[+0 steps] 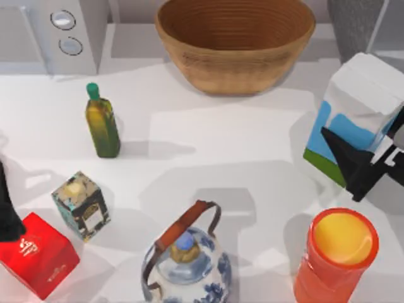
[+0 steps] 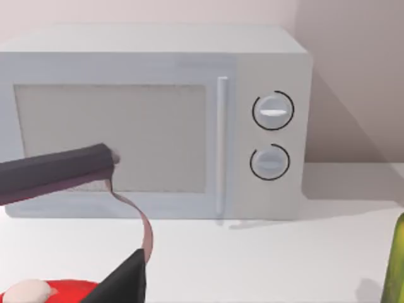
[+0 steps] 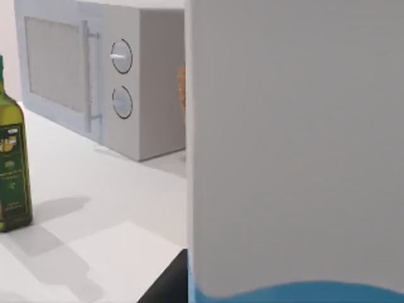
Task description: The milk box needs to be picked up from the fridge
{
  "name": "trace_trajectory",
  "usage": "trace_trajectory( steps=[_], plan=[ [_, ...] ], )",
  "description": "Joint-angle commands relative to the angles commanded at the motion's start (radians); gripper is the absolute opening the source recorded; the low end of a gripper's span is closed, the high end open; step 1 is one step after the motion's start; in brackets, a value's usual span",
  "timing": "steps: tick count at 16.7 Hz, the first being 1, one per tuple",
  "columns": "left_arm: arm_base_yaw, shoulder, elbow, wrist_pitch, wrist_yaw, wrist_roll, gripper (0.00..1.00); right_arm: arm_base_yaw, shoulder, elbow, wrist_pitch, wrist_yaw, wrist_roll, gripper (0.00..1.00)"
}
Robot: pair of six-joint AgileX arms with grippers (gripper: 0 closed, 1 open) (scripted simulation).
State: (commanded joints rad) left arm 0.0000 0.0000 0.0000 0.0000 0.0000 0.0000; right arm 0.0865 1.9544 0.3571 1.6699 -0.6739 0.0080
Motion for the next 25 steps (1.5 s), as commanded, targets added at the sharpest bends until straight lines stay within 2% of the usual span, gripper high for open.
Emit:
trace_trajectory(
  steps=[2, 6, 19, 25],
  plan=[
    [0.000, 0.000, 0.000, 0.000, 0.000, 0.000, 1.00, 0.015, 0.035, -0.015, -0.012, 0.034, 0.004, 0.00],
    [0.000, 0.000, 0.000, 0.000, 0.000, 0.000, 1.00, 0.017, 0.037, -0.017, -0.014, 0.037, 0.004, 0.00],
    [0.000, 0.000, 0.000, 0.000, 0.000, 0.000, 1.00, 0.017, 0.037, -0.017, -0.014, 0.037, 0.004, 0.98],
    [0.000, 0.000, 0.000, 0.000, 0.000, 0.000, 1.00, 0.017, 0.037, -0.017, -0.014, 0.037, 0.004, 1.00]
  ],
)
